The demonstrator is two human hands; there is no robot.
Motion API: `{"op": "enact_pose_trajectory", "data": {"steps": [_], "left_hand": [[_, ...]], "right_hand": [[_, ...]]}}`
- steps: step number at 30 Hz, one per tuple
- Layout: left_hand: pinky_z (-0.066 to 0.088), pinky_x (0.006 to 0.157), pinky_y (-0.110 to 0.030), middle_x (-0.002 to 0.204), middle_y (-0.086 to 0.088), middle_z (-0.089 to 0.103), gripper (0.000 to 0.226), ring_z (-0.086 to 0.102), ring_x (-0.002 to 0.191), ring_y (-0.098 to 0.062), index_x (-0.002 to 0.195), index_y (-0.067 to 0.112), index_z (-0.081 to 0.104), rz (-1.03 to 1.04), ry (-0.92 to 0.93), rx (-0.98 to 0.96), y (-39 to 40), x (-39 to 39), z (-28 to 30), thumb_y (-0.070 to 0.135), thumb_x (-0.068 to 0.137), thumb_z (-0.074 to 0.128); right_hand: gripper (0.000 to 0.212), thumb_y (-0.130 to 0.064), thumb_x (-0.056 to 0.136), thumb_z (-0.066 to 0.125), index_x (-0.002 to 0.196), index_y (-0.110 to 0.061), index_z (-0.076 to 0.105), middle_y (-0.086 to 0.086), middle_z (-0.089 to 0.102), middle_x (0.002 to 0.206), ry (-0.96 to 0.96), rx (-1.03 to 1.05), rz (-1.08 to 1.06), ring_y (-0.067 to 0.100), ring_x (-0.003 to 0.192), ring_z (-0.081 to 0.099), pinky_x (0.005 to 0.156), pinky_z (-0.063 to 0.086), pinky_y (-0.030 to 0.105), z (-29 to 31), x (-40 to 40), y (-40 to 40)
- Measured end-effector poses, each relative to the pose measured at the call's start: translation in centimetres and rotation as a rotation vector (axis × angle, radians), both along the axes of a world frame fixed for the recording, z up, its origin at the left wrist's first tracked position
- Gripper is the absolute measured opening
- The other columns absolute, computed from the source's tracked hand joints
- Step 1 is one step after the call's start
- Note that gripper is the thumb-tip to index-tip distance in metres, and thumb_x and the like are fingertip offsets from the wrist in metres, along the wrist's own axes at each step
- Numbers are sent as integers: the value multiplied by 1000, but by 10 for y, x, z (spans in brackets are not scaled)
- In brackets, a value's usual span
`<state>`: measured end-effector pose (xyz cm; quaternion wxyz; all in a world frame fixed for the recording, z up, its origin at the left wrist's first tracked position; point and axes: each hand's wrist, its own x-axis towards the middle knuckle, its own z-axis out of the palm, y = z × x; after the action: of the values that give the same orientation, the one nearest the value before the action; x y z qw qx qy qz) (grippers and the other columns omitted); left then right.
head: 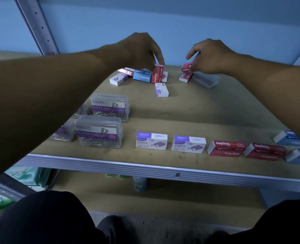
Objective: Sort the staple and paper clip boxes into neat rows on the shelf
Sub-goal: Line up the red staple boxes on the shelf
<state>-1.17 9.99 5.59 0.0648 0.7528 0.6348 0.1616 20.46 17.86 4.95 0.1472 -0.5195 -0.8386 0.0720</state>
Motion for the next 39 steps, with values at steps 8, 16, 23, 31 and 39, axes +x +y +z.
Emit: {"op": "enact_pose_trajectory", "data": {"steps": [8,16,23,31,39], "left_hand": [[60,69,-24,105,-7,71,21,72,91,-20,107,16,75,55,-266,-36,-25,7,20,11,88,69],[60,65,-19,99,-9,69,17,74,82,-16,108,7,65,35,-399,-78,-63,23,41,10,91,66],[55,56,-16,92,-2,74,18,72,75,-9,99,10,69,64,-309,-133,-80,35,40,17,84,76],[44,56,-18,88,7,74,15,59,70,-11,87,23,77,75,-218,-261,-93,42,19,24,74,84],[51,86,-34,87,8,75,21,67,94,-17,84,24,75,77,-67,-285,-97,39,8,33,68,87]], "right_hand": [[41,-11,86,76,126,-18,71,3,72,114,155,-74,144,15,83,67,72,49,16,21,14,-42],[20,-21,91,70,100,-6,80,6,80,91,362,-261,201,14,78,77,81,62,25,36,30,-90],[28,-20,97,59,96,3,76,20,77,88,342,-380,120,34,85,76,89,62,40,24,47,-102],[25,-37,94,63,95,-19,81,4,79,92,175,-331,117,22,81,76,92,53,29,12,63,-118],[20,-24,96,62,93,-21,81,-7,80,90,184,-379,123,18,79,78,92,56,29,-4,67,-124]]}}
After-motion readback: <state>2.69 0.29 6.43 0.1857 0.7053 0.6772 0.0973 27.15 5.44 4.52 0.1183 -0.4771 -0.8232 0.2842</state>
